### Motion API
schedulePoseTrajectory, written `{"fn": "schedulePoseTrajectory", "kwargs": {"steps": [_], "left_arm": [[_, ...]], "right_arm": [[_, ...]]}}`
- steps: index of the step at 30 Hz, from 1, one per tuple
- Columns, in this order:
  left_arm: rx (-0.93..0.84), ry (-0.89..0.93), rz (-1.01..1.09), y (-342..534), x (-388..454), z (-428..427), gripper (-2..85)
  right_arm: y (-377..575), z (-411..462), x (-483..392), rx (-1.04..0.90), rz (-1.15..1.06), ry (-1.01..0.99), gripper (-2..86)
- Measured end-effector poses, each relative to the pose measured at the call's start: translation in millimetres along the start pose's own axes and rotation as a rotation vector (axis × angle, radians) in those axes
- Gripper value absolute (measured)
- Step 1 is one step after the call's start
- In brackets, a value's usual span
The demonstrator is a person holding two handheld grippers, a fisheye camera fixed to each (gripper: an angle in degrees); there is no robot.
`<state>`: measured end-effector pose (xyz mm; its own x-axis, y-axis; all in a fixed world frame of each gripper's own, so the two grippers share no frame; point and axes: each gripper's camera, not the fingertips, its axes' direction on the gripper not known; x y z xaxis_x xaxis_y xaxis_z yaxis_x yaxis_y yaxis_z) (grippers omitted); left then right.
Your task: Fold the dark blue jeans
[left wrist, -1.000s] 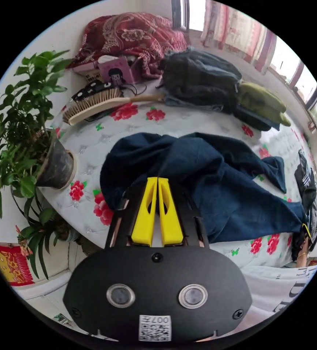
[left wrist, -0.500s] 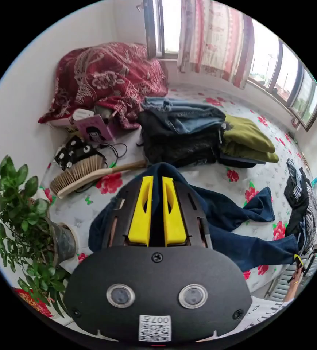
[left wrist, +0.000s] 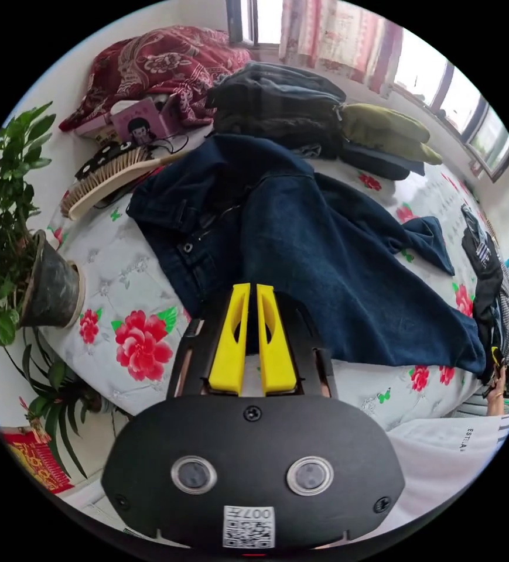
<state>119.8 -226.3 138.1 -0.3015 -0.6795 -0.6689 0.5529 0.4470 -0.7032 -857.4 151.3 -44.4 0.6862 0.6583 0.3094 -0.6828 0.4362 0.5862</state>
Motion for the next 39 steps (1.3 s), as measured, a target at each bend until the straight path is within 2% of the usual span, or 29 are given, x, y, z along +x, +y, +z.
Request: {"fn": "schedulePoseTrajectory", "kwargs": {"steps": [4,6,8,9,12,16,17,20,28,31,35,39], "left_arm": [[-0.101,0.013,-0.083,2.0,-11.9,13.9,2.4],[-0.135,0.025,-0.147,-1.2,-15.8,20.2,1.5],[-0.159,0.054,-0.276,-4.6,-23.5,23.6,0.1],[-0.160,0.063,-0.308,-5.0,-25.5,23.3,-0.1],[-0.146,0.097,-0.462,-2.2,-32.4,18.3,-0.8],[-0.090,0.128,-0.661,13.8,-35.9,4.6,-0.9],[-0.082,0.115,-0.699,18.4,-33.7,-0.5,-0.9],[-0.066,0.070,-0.762,29.1,-24.8,-16.4,-0.8],[-0.079,-0.004,-0.858,70.1,-11.4,-43.3,0.6],[-0.078,0.023,-0.910,89.9,-22.8,-44.5,3.7],[-0.026,0.117,-0.995,114.0,-50.7,-51.3,5.9],[0.036,0.159,-1.023,126.4,-78.6,-62.3,7.2]], "right_arm": [[-29.2,39.4,6.5,-0.084,-0.087,-0.072,0.1],[-35.8,69.3,-3.2,-0.175,-0.183,-0.005,0.0],[-44.3,81.1,-8.0,-0.121,-0.336,0.057,-0.1],[-49.1,82.2,-5.0,-0.104,-0.340,0.064,0.0],[-82.3,88.6,21.7,-0.054,-0.290,0.115,0.0],[-137.2,106.8,70.8,-0.008,-0.208,0.335,0.2],[-154.6,109.0,91.8,-0.004,-0.156,0.315,0.2],[-197.0,116.5,130.3,-0.007,-0.052,0.269,0.3],[-274.2,150.2,161.4,0.002,-0.060,0.393,1.2],[-278.3,157.6,146.7,-0.003,-0.072,0.469,0.8],[-264.6,143.8,111.6,-0.057,-0.097,0.446,1.6],[-198.6,87.3,44.0,0.132,-0.268,0.315,2.8]]}}
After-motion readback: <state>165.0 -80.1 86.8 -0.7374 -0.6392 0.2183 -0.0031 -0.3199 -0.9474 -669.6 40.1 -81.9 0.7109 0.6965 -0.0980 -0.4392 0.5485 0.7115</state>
